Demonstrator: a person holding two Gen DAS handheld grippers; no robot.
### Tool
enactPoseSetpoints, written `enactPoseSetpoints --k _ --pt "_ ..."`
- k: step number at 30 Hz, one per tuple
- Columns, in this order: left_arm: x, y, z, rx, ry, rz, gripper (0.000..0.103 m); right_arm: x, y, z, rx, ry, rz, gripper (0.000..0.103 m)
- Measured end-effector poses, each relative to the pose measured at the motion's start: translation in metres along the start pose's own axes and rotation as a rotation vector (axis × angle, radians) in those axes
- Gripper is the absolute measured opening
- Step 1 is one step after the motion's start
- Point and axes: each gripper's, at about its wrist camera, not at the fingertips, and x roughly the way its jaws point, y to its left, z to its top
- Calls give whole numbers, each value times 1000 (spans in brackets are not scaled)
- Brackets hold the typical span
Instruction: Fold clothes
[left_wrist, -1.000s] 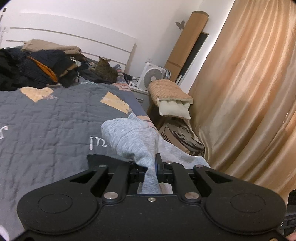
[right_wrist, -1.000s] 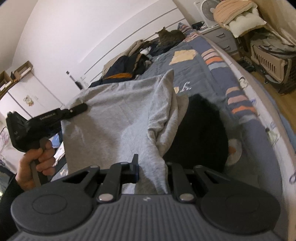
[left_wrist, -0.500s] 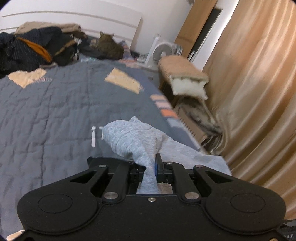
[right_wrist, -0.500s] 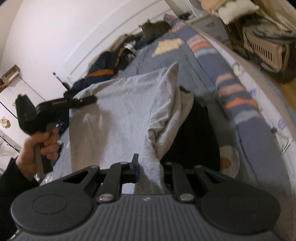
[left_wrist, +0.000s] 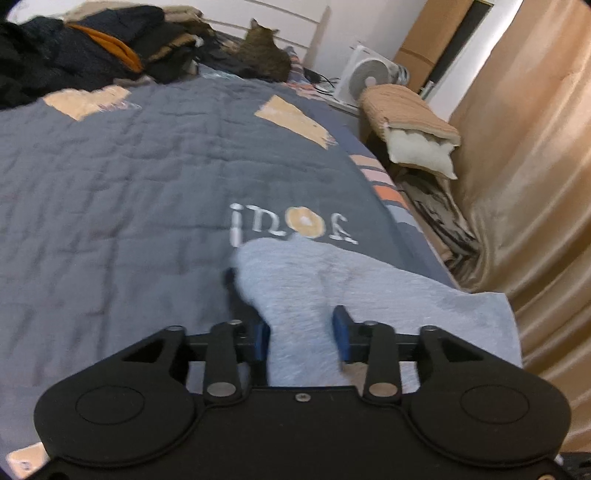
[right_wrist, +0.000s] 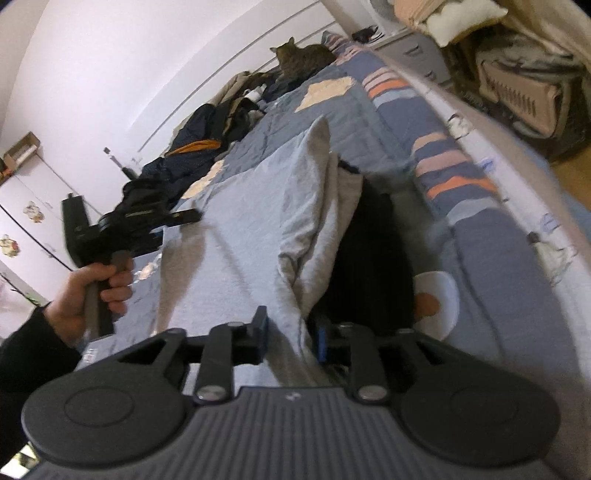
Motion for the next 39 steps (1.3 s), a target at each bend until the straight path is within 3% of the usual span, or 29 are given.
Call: enactPoseSetpoints --k 1,3,15,18,25,33,36,39 --pt "-5 4 0 -9 -5 12 53 -3 0 0 -2 -2 -9 27" --pt "-20 8 -5 -16 -21 34 53 -8 0 -1 -6 -4 -22 28" --pt "-123 -30 -91 200 -68 68 53 -41 0 -5 28 -62 -93 32" --pt "-139 -52 -123 340 -65 112 53 -42 2 -6 20 -56 -105 32" --pt "-143 -96 -186 616 -43 170 53 -40 9 -8 4 -42 -129 32" --pt "-127 -113 -221 800 -9 204 51 -32 14 -10 -11 -18 -142 32" --pt "-123 -115 -225 834 -10 218 32 -30 14 -10 -10 -15 -151 32" --pt "-119 -117 -228 868 -10 231 28 -28 13 -12 6 -20 -154 32"
